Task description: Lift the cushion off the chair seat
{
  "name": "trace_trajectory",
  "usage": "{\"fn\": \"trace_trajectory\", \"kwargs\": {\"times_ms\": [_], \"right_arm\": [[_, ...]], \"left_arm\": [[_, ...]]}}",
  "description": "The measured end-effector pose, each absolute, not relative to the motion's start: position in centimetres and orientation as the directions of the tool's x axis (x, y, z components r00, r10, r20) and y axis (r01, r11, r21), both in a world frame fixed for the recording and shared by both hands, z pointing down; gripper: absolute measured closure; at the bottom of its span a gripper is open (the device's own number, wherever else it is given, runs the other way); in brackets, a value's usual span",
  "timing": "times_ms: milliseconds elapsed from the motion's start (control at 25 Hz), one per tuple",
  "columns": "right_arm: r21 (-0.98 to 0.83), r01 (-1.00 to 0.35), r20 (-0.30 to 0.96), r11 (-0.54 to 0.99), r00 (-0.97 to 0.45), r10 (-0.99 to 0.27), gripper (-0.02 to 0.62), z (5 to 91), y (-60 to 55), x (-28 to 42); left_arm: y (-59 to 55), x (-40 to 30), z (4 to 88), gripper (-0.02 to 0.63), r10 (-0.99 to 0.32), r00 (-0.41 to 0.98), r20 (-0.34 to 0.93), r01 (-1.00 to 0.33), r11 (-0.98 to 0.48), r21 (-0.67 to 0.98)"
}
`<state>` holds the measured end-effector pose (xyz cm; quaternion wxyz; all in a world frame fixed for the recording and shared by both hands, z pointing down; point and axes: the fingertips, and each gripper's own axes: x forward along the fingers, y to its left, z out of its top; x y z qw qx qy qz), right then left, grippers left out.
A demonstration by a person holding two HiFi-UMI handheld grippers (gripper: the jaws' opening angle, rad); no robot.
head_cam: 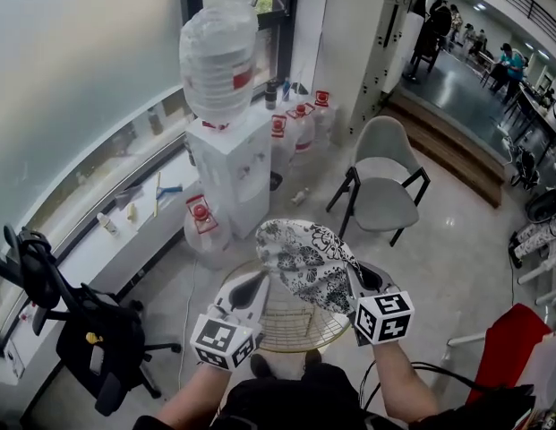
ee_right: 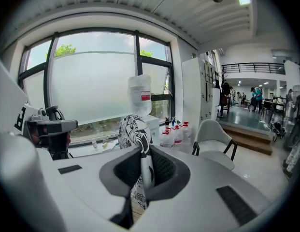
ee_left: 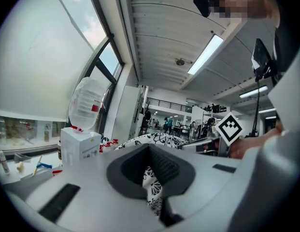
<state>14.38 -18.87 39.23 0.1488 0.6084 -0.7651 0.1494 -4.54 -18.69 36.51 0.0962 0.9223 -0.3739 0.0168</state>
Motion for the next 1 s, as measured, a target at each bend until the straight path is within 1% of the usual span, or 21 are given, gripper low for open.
{"fn": "trace_trajectory", "kwargs": {"times_ms": [160,360,560,880,1000], "right_arm": [[-0.057,-0.972,0.371,0.229,-0.234,-0.899,0.569,37.4,-18.7,15.7],[-0.048,-0.978,0.349,0.202,-0.206,-0.914,0.569,35.0,-18.5,18.3],[-0.053,-0.975,0.285,0.215,-0.221,-0.933,0.569,32.8,-18.1,20.2],[-0.089,-0.973,0.173,0.214,-0.226,-0.959,0.571,30.4,-17.9,21.9],[-0.088,-0.971,0.155,0.222,-0.233,-0.960,0.571,30.1,-18.1,21.8]], "left_arm": [[-19.1,-3.9,35.4,0.598,-0.723,0.685,0.091,-0.726,-0.666,0.169],[-19.4,-1.7,33.3,0.598,-0.750,0.657,0.071,-0.750,-0.642,0.161],[-19.3,-0.1,31.4,0.598,-0.763,0.645,0.046,-0.759,-0.633,0.153],[-18.8,-0.1,29.9,0.598,-0.777,0.630,0.013,-0.769,-0.621,0.150],[-18.9,-0.6,29.7,0.598,-0.784,0.621,0.019,-0.778,-0.613,0.140]]}}
